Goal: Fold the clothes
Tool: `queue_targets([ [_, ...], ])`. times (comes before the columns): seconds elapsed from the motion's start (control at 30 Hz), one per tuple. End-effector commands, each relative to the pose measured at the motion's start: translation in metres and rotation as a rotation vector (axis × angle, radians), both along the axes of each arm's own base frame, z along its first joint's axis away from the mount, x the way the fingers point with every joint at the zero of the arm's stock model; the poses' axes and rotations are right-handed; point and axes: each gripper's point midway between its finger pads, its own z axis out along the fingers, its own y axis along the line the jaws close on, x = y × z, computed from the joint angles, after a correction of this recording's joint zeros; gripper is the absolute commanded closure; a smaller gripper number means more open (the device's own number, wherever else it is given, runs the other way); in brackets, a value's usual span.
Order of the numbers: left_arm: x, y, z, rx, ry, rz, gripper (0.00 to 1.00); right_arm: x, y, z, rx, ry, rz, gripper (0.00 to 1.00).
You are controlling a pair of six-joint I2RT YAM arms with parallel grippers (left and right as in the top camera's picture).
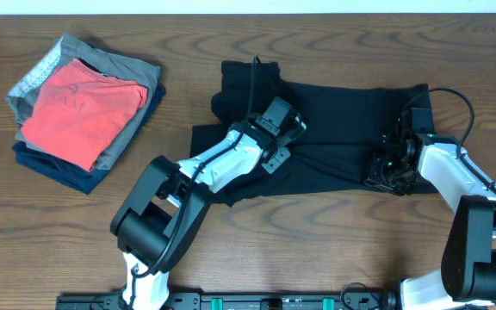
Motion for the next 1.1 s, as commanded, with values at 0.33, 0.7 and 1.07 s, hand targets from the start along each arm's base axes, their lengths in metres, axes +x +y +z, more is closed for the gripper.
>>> queue_targets([
  [0.33, -0.002, 0.012, 0.101, -0.131, -0.103, 0.108, 0.32, 0.013, -0.051, 0.059, -0.112, -0.143, -0.152, 0.53],
  [0.7, -0.055, 0.072, 0.038, 0.058, 0.202, 0.313, 0.57, -0.019, -0.105, 0.038, -0.189, -0.034, -0.304, 0.54],
  [1.07, -0.047, 0.102, -0.013, 0.056, 0.211, 0.397, 0.6, -0.012, -0.112, -0.001, -0.208, -0.01, -0.272, 0.56],
])
